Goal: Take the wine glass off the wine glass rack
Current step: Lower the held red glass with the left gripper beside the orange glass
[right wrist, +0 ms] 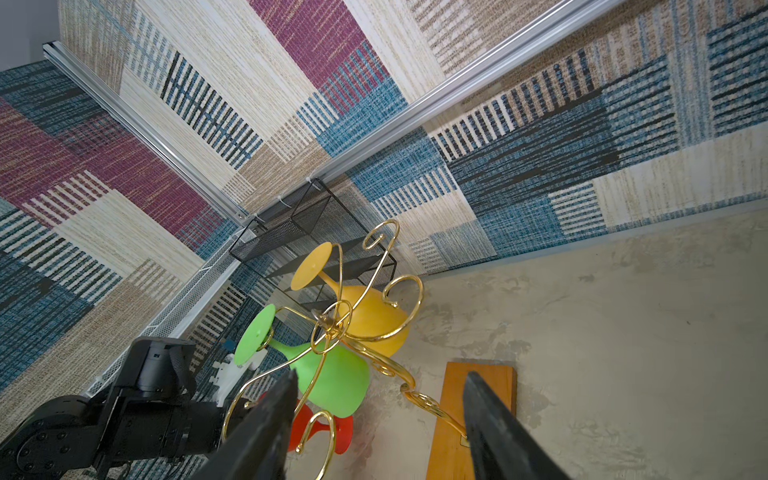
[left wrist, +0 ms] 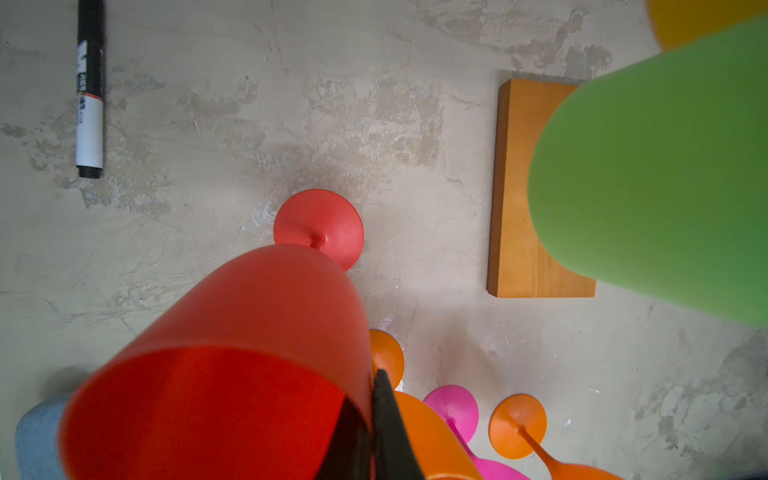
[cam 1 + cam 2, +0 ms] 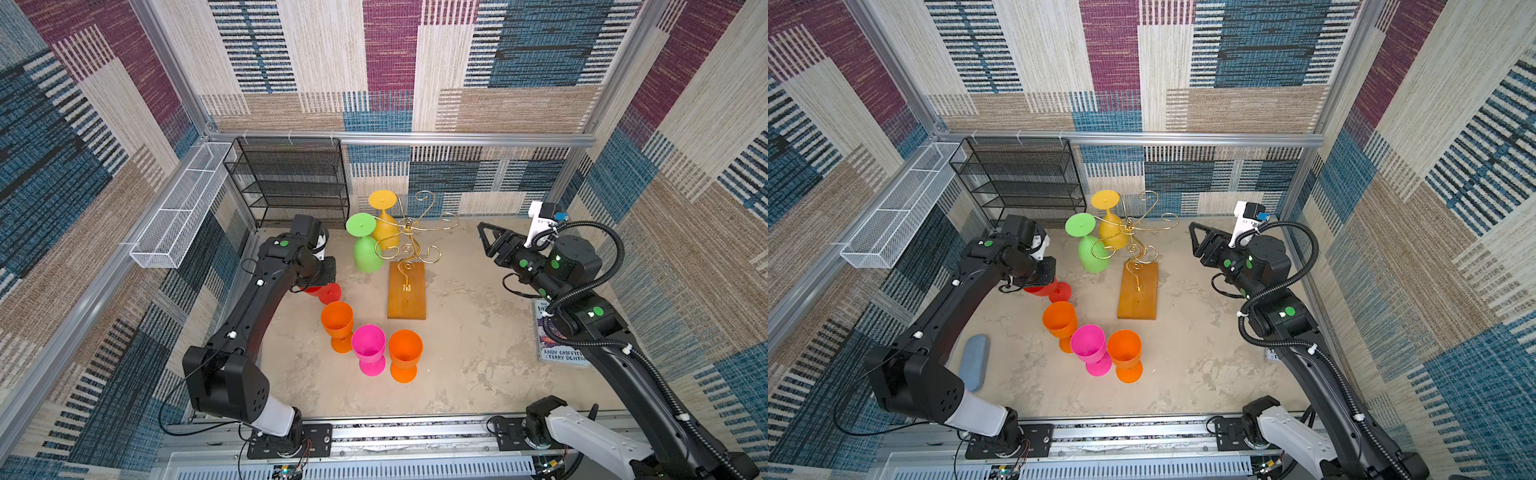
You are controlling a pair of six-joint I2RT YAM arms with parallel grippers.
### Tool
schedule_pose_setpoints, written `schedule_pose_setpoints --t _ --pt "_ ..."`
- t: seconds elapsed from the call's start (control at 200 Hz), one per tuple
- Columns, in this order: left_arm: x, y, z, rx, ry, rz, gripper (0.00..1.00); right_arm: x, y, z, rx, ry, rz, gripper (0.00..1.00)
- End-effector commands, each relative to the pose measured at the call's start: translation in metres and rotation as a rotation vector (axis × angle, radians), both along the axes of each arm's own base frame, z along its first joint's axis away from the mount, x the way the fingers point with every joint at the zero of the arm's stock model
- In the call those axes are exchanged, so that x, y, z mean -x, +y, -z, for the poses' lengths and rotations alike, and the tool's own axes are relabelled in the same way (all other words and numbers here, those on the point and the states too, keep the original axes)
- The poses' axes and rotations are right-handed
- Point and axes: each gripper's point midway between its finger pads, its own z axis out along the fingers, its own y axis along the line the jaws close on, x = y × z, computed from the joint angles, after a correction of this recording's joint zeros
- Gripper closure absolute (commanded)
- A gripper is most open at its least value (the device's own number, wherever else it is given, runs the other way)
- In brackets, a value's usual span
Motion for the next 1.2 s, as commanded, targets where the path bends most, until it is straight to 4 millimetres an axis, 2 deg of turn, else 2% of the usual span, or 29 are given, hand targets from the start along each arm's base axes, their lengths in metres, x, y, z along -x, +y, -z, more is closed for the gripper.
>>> schedule_pose_setpoints --t 0.0,0.396,0.721,0.936,1.197 --pt "0.006 -0.008 0.007 0.024 0.037 0.036 1.0 -0.002 0.005 -0.006 -0.001 -0.014 -0.028 0.35" --pt "0.007 -0.016 0.026 -0.018 0.098 0.077 1.0 -0.009 0.012 -0.001 -0.004 0.01 -0.055 0.35" --pt "0.005 -0.022 0.031 -0.016 0.113 0.094 1.0 -0.008 0.01 0.001 -0.002 0.012 -0.05 0.35" --pt "0.006 -0.023 0.034 -0.018 0.125 0.1 0.89 -0.007 0.01 0.002 -0.004 0.011 -0.057 0.35" --pt "0.007 -0.025 0.028 -0.007 0.109 0.101 0.77 -0.005 0.008 0.002 -0.005 0.011 -0.051 0.35"
